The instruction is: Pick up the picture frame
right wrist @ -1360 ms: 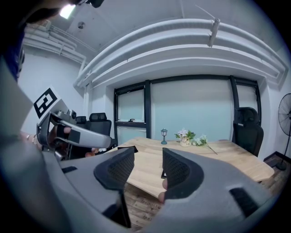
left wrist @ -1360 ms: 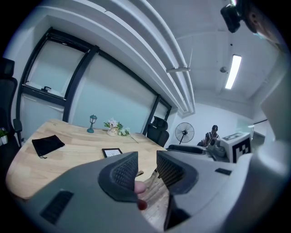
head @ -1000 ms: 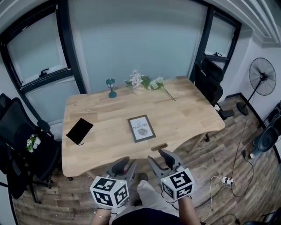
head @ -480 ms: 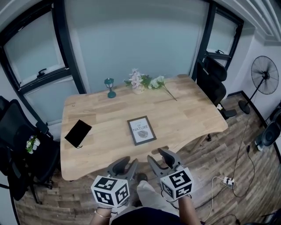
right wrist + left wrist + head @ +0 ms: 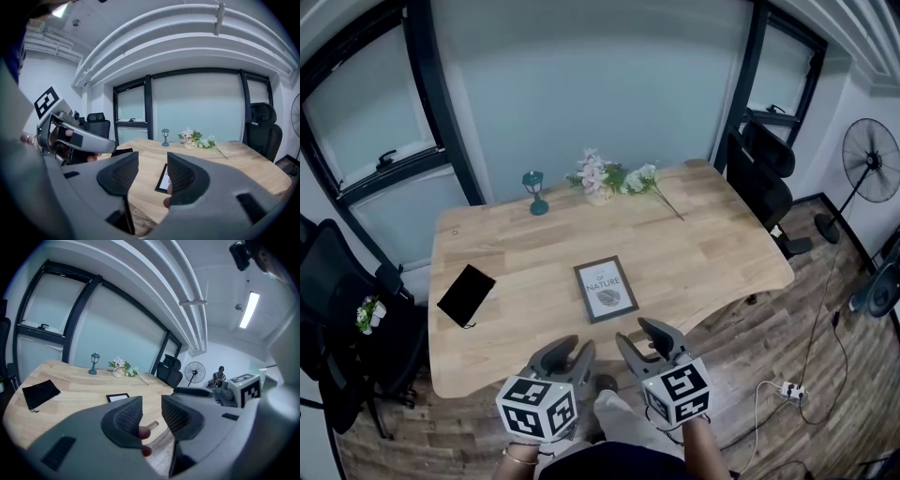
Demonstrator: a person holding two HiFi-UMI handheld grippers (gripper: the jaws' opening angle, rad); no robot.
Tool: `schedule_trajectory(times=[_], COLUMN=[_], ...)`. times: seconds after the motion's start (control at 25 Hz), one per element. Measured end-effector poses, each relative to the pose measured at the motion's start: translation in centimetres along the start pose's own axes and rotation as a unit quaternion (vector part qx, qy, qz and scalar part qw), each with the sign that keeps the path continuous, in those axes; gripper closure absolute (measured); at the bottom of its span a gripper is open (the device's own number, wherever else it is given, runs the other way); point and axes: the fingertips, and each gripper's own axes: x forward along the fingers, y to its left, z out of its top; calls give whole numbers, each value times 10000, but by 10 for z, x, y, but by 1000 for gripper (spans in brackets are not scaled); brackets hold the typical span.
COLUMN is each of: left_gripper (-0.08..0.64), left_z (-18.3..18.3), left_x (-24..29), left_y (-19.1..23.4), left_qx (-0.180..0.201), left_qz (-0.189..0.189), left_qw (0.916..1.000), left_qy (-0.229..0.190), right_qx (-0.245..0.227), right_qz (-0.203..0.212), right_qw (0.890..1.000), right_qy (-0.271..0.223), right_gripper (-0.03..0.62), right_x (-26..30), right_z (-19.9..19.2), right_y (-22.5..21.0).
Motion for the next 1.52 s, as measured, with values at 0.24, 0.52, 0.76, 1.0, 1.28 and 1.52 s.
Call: schedule_trajectory(times=[0.24,0.52,0.76,1.0,1.28,1.52], left_gripper=[440,440,440,440,440,439], left_z=[5,8,13,17,19,14], left_x=[21,50,76,98,123,142], left_y=[13,30,48,60,76,91], left_qx=[-18,-2,-77,-146,-303,-449], left_qz=[26,109,185,250,335,458], left_qw=[9999,9996,9992,9987,9976,9961], left_qy=[108,251,341,425,530,605], right_qx=[27,-22,-65,-119,-153,-148], right_qz=[60,93,166,237,348,431], right_qw=[9999,9999,9994,9987,9977,9962], right_qy=[140,134,301,426,561,739], right_gripper=[425,425,425,425,425,425], right_x=[21,48,68,86,111,130], right_z=[2,6,4,2,-6,-18], right_y=[-15,-35,-53,-70,-89,-105])
